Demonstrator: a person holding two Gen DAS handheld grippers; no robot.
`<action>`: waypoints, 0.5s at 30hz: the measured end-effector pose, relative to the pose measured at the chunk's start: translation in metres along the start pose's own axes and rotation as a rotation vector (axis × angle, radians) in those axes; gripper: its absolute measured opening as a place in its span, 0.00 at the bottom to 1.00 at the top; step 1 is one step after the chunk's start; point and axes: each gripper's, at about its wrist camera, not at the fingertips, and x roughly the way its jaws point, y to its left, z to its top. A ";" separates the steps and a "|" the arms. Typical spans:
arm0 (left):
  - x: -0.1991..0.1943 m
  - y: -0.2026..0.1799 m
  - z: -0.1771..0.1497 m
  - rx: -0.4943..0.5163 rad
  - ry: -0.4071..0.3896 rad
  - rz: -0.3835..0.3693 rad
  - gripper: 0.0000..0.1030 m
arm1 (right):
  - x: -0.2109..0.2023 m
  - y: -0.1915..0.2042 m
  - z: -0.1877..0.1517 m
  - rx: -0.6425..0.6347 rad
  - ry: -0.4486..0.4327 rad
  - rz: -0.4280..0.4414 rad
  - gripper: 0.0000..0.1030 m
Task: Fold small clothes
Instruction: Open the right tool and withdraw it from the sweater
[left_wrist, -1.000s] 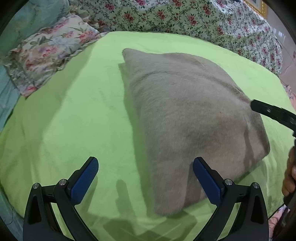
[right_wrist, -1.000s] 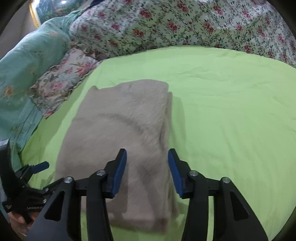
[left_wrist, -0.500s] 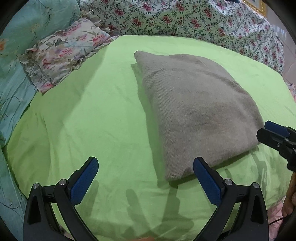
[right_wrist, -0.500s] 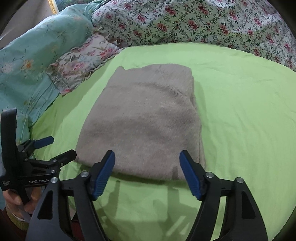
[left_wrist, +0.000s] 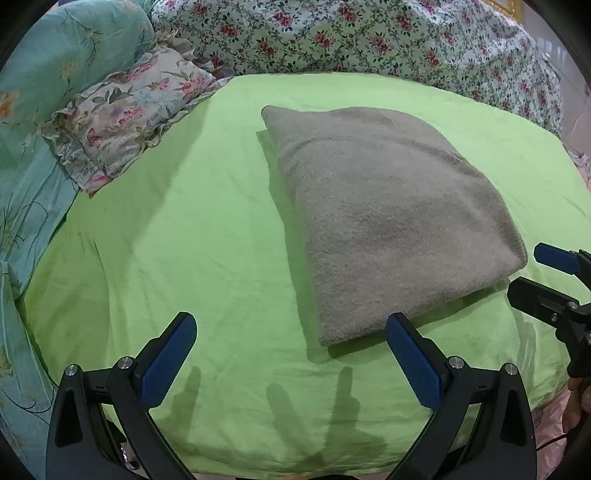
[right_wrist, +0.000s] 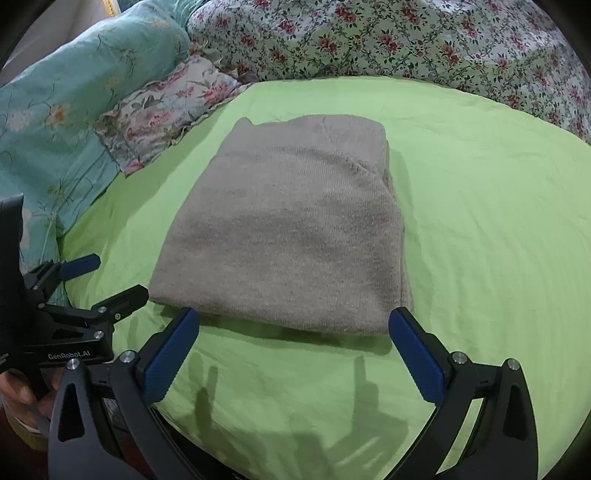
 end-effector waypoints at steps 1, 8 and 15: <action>0.000 -0.001 0.000 0.003 0.001 0.004 0.99 | 0.001 0.000 0.000 -0.003 0.003 0.000 0.99; 0.000 -0.001 0.003 0.017 -0.008 0.001 0.99 | 0.004 0.000 -0.001 -0.005 0.012 0.000 0.99; -0.007 -0.003 0.010 0.037 -0.042 -0.003 0.99 | 0.000 0.002 0.007 -0.018 -0.009 0.000 0.99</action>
